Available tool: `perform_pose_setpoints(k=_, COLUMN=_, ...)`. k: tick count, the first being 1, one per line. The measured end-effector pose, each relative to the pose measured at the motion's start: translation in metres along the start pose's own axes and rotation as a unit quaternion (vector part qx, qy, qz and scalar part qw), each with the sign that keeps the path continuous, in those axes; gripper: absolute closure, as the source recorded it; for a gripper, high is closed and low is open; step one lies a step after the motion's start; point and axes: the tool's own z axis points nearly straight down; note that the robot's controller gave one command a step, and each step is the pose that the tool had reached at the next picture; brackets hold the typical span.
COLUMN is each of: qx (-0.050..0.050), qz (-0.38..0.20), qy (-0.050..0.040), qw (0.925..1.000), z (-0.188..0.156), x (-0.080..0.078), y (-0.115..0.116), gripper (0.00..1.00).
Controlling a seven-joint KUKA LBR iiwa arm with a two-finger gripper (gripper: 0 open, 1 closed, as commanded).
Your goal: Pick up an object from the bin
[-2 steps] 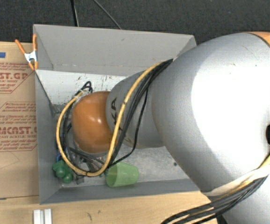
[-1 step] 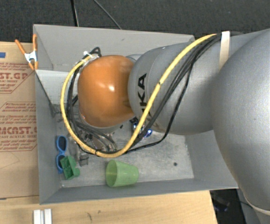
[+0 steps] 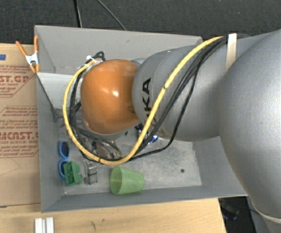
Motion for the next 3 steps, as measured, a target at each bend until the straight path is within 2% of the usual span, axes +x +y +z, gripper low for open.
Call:
perform_pose_setpoints(k=1, qx=0.001, qz=0.054, qy=0.0040, qw=0.9985, z=0.129, x=-0.004, y=-0.010, gripper=0.00)
perform_pose_setpoints(k=2, qx=0.000, qz=0.054, qy=0.0011, qw=0.9985, z=0.124, x=-0.005, y=-0.010, gripper=1.00)
perform_pose_setpoints(k=3, qx=0.000, qz=0.056, qy=-0.0041, qw=0.9984, z=-0.025, x=-0.010, y=-0.042, gripper=1.00)
